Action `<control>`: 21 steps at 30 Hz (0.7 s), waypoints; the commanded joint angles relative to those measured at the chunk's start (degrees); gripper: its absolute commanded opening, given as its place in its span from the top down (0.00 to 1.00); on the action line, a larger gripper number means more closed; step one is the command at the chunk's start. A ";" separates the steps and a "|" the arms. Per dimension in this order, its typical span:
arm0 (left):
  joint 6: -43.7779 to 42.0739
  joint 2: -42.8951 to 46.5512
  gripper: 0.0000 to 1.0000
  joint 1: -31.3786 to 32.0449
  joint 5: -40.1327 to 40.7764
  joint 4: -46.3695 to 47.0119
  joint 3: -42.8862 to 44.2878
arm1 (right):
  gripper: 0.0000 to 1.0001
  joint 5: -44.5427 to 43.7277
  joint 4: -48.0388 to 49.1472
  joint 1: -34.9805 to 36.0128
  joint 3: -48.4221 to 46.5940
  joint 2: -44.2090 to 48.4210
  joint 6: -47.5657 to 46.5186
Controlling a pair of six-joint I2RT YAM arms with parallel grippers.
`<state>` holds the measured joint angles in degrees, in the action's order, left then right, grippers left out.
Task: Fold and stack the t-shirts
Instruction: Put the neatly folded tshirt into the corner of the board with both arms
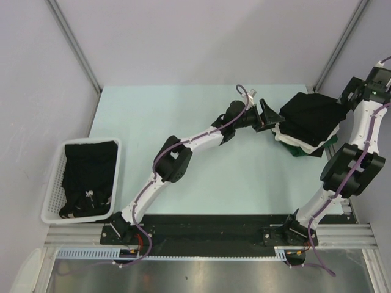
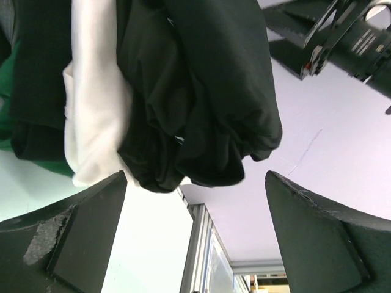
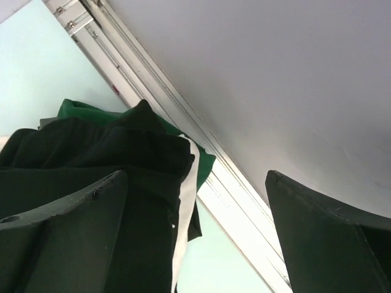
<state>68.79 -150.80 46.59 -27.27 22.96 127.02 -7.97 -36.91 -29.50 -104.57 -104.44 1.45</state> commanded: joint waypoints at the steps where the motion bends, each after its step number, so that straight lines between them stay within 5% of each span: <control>1: -1.91 7.09 0.00 -0.18 -1.82 2.97 -3.79 | 0.00 -2.84 2.98 1.19 -3.79 4.33 -0.75; 11: -2.44 10.70 0.00 -0.44 -2.79 5.43 -9.85 | 0.00 -4.08 1.84 3.30 -6.25 8.46 -0.76; 16: -5.85 16.06 0.00 -1.85 -2.00 5.08 -17.84 | 0.00 2.51 2.62 5.32 -7.05 12.23 0.74; 21: -14.28 24.04 0.00 -4.83 2.47 -7.29 -22.86 | 0.00 9.61 2.63 10.15 -6.79 15.06 2.23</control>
<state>63.22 -137.53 44.99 -28.40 22.68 106.48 -5.98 -36.45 -23.31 -108.99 -93.51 1.96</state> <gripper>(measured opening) 0.994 0.994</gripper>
